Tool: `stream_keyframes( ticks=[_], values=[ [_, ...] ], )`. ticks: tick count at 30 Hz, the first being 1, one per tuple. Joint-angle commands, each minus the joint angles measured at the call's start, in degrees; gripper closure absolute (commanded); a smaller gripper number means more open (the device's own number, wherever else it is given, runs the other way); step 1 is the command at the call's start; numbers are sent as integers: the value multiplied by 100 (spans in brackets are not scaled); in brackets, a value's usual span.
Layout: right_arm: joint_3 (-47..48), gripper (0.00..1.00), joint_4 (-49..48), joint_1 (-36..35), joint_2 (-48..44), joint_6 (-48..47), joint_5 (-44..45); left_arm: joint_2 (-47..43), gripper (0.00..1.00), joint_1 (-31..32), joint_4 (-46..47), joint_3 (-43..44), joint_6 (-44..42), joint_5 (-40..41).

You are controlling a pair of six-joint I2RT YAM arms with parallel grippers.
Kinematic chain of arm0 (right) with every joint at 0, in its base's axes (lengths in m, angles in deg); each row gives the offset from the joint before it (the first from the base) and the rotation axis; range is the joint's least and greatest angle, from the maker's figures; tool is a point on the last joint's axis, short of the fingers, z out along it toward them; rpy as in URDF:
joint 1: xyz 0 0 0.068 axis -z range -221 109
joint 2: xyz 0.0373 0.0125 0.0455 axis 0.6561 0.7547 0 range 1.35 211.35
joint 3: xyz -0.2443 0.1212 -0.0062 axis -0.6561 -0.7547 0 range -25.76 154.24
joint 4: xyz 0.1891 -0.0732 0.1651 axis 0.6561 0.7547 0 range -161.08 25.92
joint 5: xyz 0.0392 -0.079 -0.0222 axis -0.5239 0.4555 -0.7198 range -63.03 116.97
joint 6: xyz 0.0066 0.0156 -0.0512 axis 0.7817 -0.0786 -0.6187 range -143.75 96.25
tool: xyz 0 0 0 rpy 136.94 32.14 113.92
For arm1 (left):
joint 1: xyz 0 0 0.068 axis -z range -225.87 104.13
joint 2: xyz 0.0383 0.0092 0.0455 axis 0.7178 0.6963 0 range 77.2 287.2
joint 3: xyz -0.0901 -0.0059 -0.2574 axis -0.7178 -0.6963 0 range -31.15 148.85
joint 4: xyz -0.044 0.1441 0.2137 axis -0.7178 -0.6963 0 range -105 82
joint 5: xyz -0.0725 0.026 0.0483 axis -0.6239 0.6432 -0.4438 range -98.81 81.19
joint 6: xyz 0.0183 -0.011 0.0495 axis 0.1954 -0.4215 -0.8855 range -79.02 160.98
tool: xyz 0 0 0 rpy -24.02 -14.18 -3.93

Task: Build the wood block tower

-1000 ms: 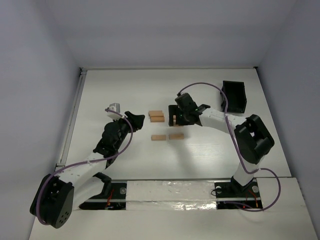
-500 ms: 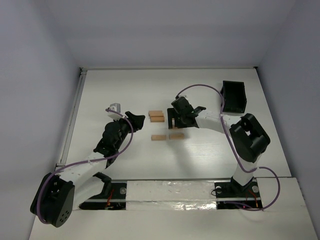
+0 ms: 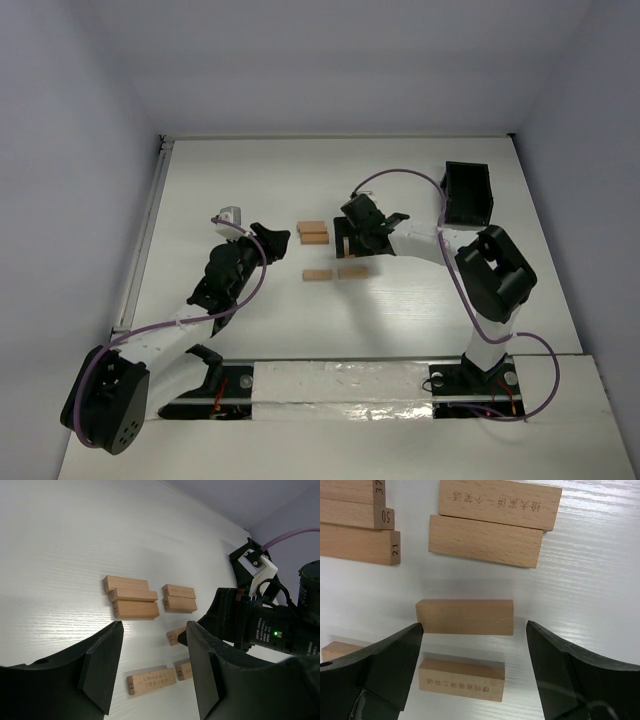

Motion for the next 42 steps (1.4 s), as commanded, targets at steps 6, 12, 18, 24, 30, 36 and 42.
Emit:
stream_keyframes(
  ticks=[6,12,18,24,30,36,42],
  values=[
    [480,7,55,-249,61,-172,94,-50,50,-22,275,254,-16,-46],
    [639,6,257,-249,289,-120,427,-50,50,-22,248,254,-24,-37],
    [604,6,345,-249,193,-15,849,-42,50,-22,275,262,-24,-63],
    [568,5,328,-249,245,-6,823,-24,50,-22,266,263,-24,-64],
    [568,5,266,-249,360,-6,753,20,50,-22,284,271,-24,-90],
    [621,6,187,-249,509,3,753,29,50,-22,284,271,-24,-81],
    [639,11,169,-249,544,29,832,46,50,-22,284,280,-24,-81]
  ],
)
